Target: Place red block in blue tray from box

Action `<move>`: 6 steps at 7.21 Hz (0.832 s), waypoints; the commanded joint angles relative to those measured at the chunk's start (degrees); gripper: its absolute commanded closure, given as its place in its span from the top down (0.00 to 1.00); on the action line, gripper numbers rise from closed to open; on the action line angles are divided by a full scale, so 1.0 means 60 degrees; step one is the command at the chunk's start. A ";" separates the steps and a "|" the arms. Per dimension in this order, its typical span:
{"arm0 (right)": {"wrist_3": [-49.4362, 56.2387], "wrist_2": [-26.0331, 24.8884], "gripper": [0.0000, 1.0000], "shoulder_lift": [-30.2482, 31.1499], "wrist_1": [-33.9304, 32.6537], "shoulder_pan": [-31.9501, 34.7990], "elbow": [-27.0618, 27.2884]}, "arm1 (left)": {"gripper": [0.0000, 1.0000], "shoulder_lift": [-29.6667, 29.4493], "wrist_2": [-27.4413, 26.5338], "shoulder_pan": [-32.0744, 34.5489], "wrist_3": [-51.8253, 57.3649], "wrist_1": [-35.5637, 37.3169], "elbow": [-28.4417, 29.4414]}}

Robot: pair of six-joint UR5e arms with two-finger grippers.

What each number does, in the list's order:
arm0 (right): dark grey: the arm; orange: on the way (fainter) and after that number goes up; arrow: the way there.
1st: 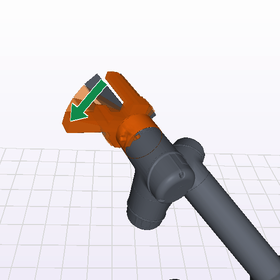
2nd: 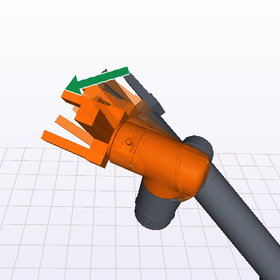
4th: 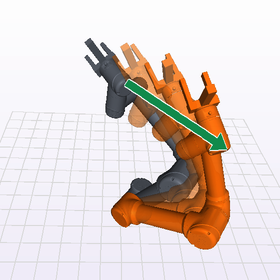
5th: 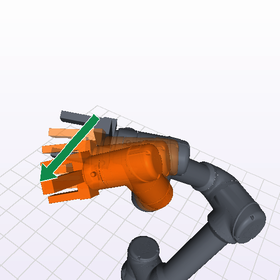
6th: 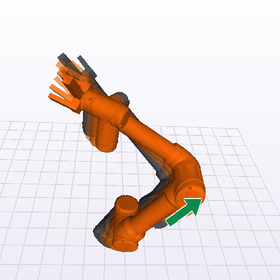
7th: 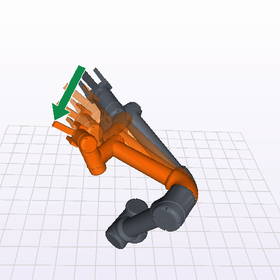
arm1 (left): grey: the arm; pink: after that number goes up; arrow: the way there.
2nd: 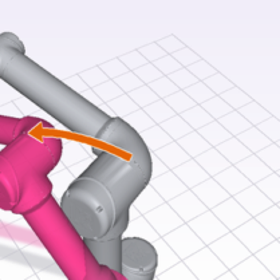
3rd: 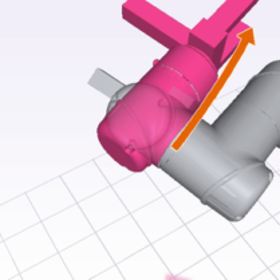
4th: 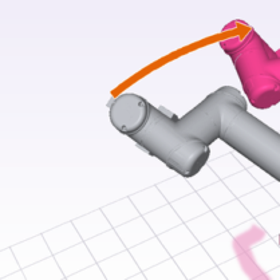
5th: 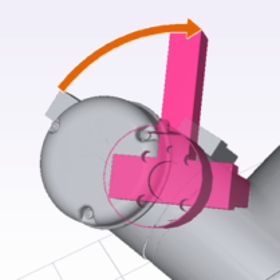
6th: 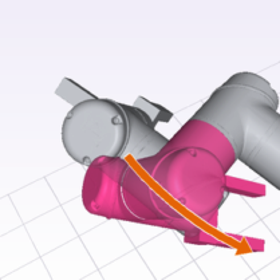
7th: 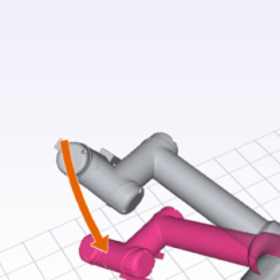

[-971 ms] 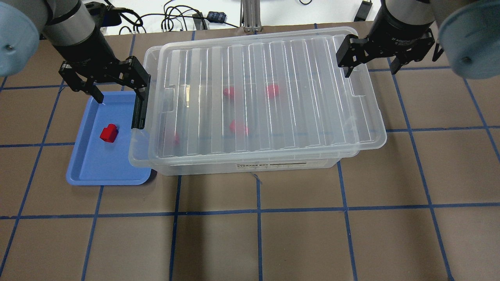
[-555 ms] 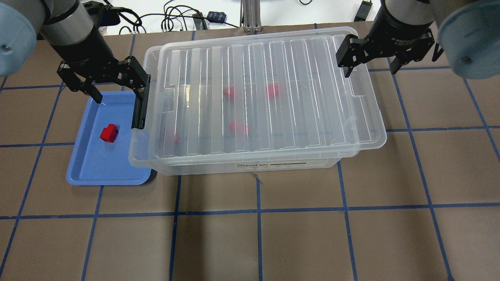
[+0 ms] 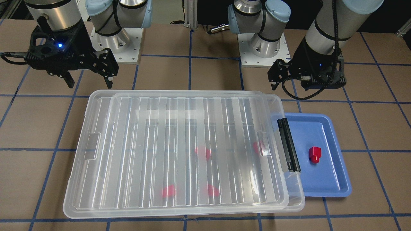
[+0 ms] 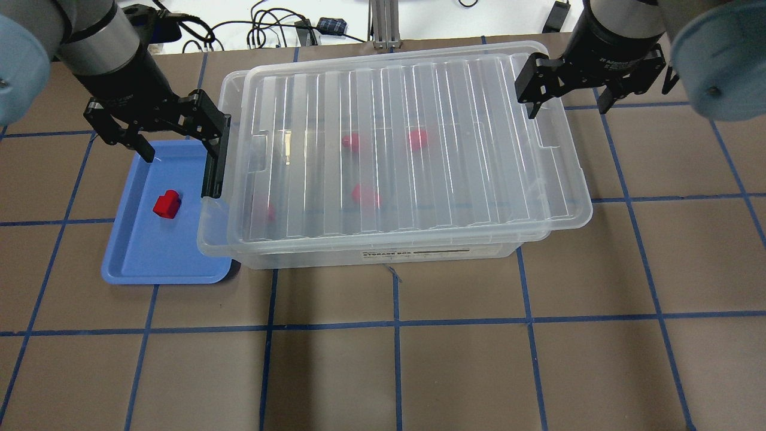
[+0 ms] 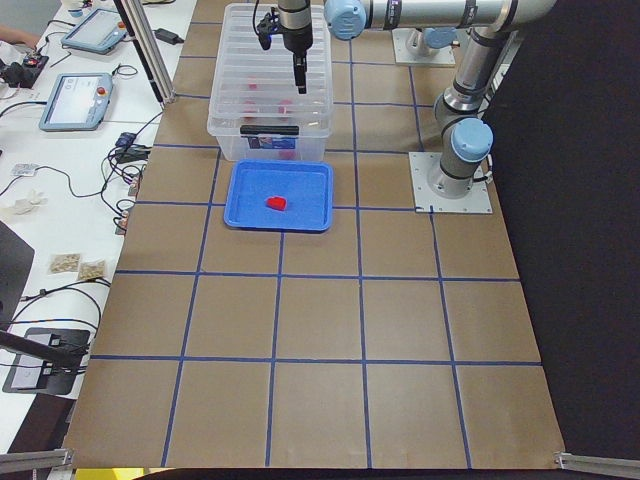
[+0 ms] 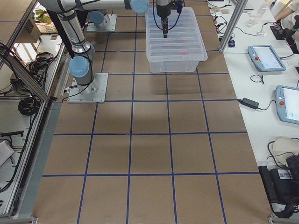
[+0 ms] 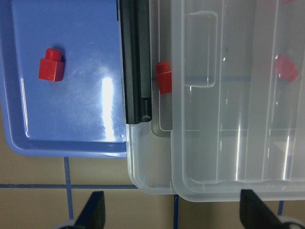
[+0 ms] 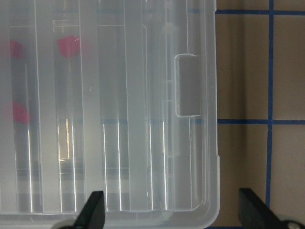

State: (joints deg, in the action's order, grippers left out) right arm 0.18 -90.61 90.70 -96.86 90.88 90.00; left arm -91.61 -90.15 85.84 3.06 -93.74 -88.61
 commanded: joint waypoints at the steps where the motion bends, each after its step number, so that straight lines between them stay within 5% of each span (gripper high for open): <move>1: 0.0000 0.0000 1.00 0.0000 0.0000 0.0000 0.0000 | 1.00 0.0107 -0.0019 -0.0083 0.0046 0.0066 0.0060; 6: 0.0014 0.0000 1.00 0.0000 0.0014 -0.0073 0.0000 | 1.00 0.0165 -0.0049 -0.0098 0.0032 0.0125 -0.0013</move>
State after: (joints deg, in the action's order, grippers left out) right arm 0.20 -90.61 90.70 -96.84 90.61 90.00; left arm -90.69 -90.51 85.26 3.25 -93.00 -88.64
